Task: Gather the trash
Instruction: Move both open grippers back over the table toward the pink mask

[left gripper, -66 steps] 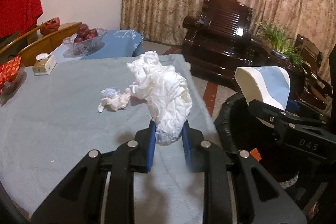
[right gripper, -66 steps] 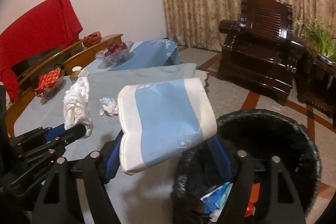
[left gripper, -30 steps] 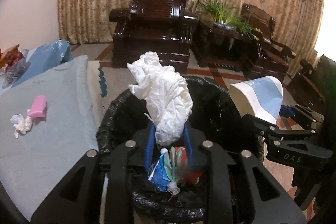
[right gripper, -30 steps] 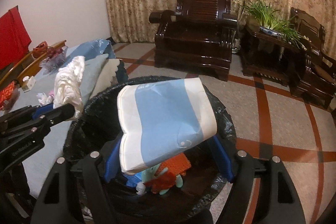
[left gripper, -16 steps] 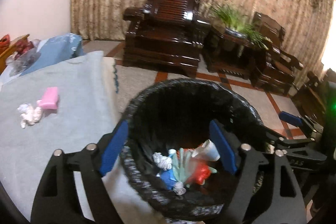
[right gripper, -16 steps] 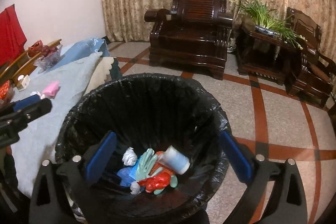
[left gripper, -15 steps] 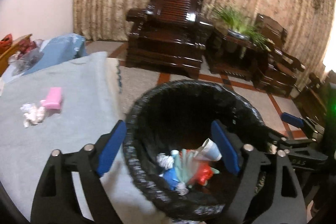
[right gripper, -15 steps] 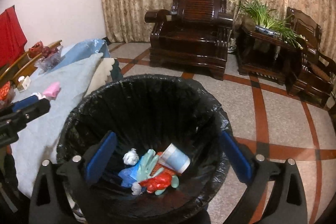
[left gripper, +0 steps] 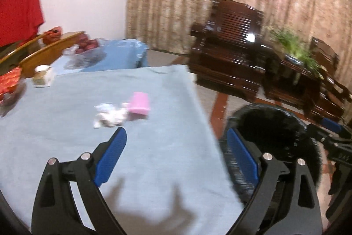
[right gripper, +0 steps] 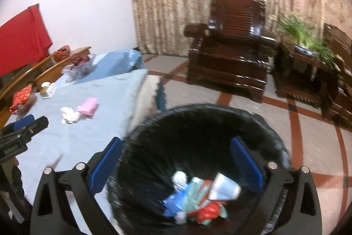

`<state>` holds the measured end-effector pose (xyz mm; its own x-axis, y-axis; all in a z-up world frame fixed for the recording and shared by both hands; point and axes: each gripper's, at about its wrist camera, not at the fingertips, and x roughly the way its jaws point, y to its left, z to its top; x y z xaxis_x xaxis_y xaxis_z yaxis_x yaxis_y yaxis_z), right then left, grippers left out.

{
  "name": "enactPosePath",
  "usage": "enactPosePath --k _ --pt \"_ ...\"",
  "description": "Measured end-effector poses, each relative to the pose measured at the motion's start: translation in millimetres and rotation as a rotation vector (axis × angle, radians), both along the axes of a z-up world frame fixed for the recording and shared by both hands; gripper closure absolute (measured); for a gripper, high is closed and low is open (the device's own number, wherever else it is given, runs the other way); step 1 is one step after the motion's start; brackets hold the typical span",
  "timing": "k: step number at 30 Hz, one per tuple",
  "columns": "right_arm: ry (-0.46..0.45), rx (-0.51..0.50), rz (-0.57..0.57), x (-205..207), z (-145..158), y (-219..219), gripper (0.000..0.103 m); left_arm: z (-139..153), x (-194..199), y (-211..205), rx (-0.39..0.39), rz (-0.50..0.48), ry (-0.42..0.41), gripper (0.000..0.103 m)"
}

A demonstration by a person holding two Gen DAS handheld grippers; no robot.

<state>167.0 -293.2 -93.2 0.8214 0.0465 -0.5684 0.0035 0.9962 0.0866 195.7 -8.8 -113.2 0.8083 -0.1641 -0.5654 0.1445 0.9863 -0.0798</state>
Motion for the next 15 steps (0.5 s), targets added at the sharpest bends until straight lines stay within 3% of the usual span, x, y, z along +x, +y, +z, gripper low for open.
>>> enactPosePath --k 8,15 --pt "-0.021 0.009 0.126 47 3 78 0.006 -5 14 78 0.02 0.159 -0.001 0.013" --pt "-0.015 -0.004 0.194 97 -7 144 0.006 -14 33 118 0.032 0.229 0.003 0.013"
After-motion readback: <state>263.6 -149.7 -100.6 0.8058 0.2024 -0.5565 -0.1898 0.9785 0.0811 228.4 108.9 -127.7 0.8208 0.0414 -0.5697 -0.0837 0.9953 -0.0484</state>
